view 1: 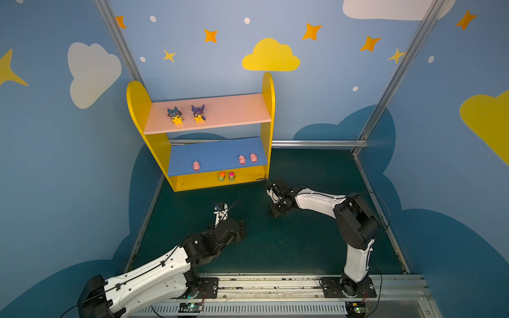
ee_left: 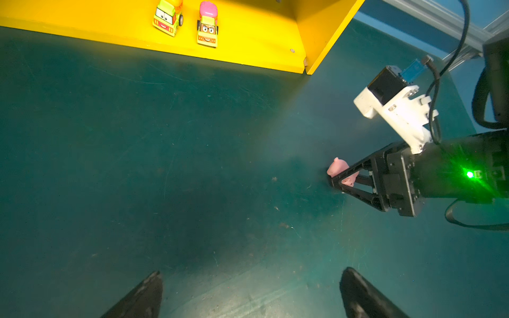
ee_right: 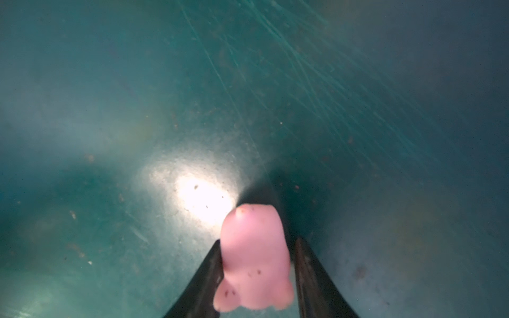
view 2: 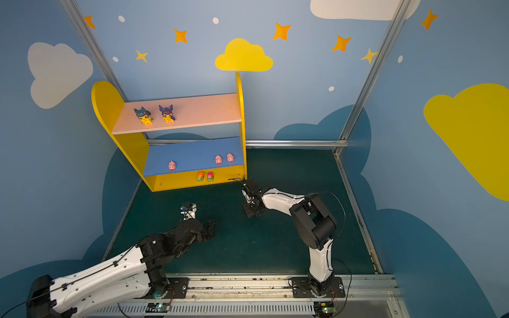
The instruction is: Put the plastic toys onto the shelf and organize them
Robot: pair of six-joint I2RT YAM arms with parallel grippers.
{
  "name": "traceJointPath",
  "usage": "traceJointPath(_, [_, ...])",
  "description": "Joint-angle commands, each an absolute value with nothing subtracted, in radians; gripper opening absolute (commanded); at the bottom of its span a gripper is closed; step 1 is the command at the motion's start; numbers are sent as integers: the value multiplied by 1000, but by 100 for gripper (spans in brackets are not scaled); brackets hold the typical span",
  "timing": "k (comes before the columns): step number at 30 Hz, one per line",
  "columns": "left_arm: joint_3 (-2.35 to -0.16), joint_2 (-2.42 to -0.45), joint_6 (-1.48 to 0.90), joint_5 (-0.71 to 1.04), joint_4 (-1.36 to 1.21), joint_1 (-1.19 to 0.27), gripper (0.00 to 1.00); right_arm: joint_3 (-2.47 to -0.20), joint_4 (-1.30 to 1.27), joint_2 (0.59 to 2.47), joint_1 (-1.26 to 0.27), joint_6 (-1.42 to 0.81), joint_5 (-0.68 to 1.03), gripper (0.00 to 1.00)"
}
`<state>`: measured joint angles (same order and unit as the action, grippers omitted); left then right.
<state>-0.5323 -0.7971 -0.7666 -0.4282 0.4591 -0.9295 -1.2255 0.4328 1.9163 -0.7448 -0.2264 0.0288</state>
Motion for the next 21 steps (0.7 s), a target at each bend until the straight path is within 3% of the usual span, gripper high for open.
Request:
traceJointPath(1, [-514, -764, -772, -454, 504, -924, 100, -1241, 463, 1946, -747, -233, 44, 40])
traceJointPath(21, [-470, -628, -779, -473, 578, -919, 100, -1275, 515, 1932, -762, -264, 15, 29])
